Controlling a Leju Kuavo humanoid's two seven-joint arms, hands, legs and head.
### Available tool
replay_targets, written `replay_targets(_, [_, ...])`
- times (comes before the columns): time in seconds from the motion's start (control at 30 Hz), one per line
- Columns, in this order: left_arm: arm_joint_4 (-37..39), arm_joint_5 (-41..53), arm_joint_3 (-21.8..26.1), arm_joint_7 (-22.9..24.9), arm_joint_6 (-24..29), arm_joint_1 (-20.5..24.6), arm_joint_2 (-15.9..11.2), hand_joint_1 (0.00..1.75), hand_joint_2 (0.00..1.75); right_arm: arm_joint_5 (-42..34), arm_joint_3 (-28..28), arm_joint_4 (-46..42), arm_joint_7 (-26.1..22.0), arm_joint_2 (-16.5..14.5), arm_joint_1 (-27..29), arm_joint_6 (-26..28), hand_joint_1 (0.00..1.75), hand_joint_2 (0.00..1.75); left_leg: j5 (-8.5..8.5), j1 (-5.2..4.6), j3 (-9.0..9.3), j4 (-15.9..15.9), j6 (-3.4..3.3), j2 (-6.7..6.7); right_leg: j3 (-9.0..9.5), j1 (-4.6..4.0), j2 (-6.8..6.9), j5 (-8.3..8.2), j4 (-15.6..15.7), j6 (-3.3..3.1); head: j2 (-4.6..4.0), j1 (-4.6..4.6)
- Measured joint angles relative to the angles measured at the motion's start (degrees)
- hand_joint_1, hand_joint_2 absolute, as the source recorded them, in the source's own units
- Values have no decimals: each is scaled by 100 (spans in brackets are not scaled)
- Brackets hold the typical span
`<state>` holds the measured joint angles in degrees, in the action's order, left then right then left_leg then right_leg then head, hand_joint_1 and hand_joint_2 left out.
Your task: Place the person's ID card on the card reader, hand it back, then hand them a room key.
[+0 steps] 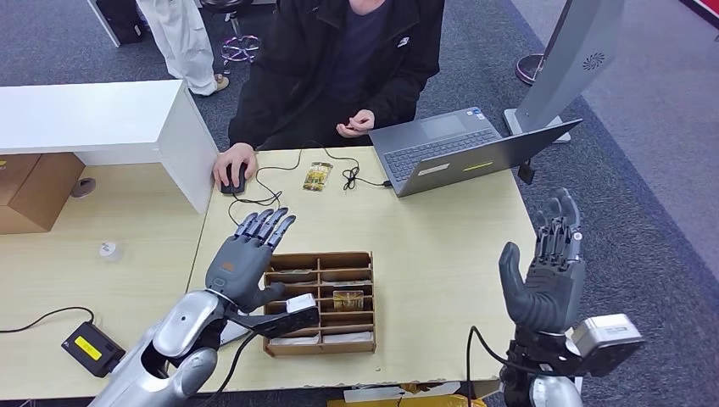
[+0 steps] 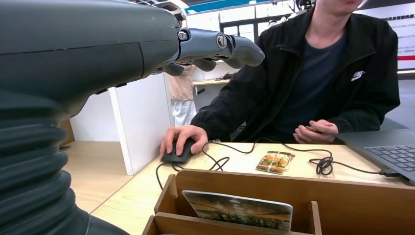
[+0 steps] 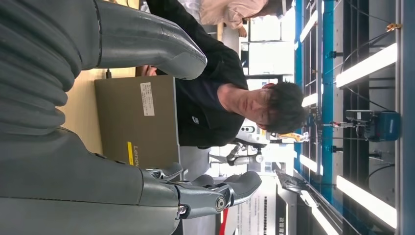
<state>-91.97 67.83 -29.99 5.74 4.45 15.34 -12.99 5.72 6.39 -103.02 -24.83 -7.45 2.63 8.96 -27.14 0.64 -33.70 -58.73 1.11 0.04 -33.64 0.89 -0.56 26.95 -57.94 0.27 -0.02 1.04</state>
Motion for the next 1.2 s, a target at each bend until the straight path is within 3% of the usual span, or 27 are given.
replay_targets(1.2, [466,-152,-140,-163,19,282,185,3,175,-51,207,218,57,0,-179,7,0,175,1,0,1,0,0,0,0,0,0,-1,0,0,0,-1])
